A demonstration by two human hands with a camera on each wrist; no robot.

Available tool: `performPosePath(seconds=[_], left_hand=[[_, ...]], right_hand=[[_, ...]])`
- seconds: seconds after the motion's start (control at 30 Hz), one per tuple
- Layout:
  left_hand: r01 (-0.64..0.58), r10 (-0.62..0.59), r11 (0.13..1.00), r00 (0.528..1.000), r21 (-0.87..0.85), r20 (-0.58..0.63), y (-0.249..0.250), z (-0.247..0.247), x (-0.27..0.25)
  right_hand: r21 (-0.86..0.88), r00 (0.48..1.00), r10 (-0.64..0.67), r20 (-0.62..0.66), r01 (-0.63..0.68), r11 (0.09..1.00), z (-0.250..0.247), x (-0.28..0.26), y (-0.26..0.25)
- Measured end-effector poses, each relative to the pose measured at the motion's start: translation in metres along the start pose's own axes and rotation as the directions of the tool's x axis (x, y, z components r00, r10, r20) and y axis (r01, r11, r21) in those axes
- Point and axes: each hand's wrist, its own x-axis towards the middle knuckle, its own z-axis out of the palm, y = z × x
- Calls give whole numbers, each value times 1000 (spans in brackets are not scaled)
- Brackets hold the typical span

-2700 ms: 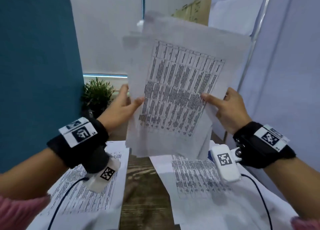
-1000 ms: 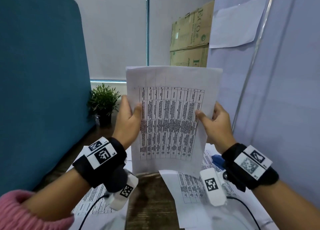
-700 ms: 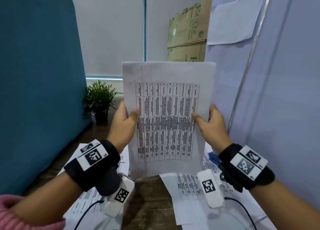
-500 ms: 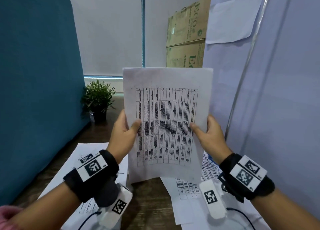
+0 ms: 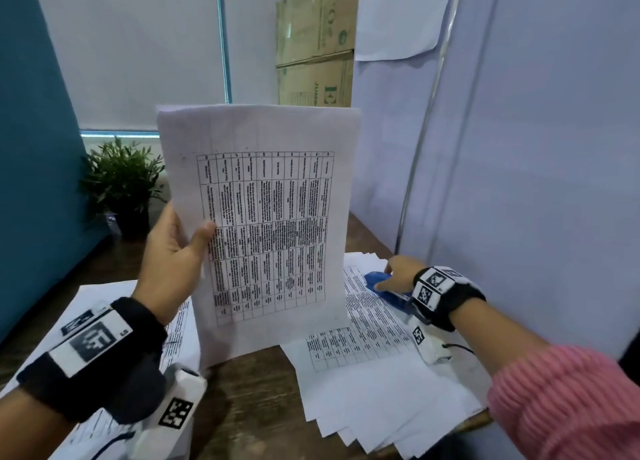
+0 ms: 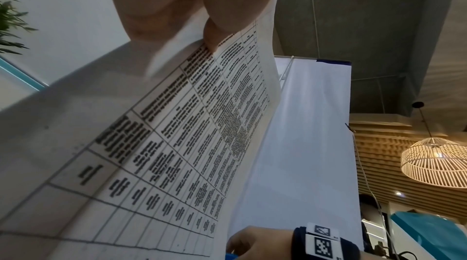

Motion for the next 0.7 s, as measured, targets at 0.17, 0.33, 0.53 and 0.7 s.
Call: performPosePath(seconds=[0.17, 0.33, 0.53, 0.7], left_hand=[[0, 0, 1000, 1000, 10, 7, -1, 1, 0], [-1, 1, 1000, 1000, -9, 25, -1, 2, 0], [-9, 10, 1000, 999, -29, 31, 1, 4, 0], [1, 1, 999, 1000, -54, 30, -1, 0, 0]], right_hand=[[-63, 1000, -16, -1, 16, 998, 4, 9, -5], [-5, 999, -5, -34, 5, 1000, -2, 5, -7], [599, 927, 94, -362, 154, 786, -59, -10, -24], [676, 576, 412, -706, 721, 151, -147, -62, -75]])
